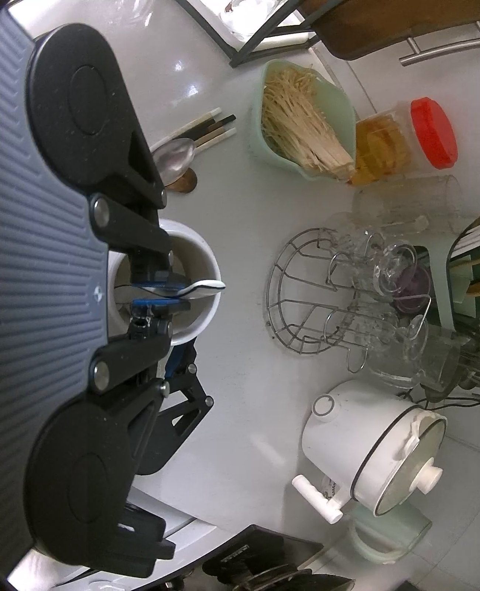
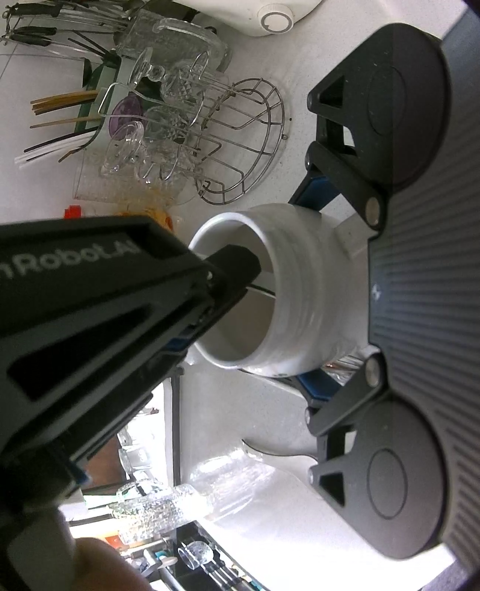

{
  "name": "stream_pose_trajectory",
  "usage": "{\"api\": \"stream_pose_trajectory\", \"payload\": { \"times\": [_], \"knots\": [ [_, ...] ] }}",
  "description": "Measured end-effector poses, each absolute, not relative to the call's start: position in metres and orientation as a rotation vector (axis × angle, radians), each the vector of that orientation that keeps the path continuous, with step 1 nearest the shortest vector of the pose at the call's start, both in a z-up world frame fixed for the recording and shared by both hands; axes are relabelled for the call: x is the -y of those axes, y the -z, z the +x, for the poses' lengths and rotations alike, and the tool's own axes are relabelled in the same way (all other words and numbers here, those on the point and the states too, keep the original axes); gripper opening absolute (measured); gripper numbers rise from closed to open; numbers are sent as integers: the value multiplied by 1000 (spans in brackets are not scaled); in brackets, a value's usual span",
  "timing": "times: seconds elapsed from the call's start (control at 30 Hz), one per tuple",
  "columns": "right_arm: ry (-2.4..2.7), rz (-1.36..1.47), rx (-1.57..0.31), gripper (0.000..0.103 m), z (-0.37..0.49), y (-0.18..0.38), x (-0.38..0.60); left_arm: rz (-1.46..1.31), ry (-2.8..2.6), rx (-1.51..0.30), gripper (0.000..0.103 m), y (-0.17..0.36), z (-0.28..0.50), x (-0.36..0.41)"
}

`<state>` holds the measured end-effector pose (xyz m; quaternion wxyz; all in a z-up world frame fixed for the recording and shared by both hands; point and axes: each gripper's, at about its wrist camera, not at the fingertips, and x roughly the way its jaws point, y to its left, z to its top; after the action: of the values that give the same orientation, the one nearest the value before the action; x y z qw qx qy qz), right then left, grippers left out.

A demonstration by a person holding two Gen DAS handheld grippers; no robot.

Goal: Organize utensils
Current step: 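Lower the spoon into the white jar and open the left tool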

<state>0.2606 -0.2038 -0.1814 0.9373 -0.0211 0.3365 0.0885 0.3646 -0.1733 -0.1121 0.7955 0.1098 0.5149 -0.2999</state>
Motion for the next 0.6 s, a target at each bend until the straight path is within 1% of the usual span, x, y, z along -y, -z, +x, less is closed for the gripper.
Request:
{"api": "stream_pose_trajectory", "payload": {
  "times": [0.1,0.2,0.27,0.3,0.6],
  "knots": [
    [-181,-42,-687,91,260,182,204,236,644,-1106,7,111,363,174],
    [-179,-40,-685,91,260,182,204,220,638,-1109,17,111,362,171],
    [-179,-40,-684,91,260,182,204,209,634,-1106,26,110,361,168],
    [-179,-40,-684,91,260,182,204,210,628,-1101,27,109,360,167],
    [-179,-40,-685,91,261,182,205,160,614,-1085,28,98,357,155]
  ]
}}
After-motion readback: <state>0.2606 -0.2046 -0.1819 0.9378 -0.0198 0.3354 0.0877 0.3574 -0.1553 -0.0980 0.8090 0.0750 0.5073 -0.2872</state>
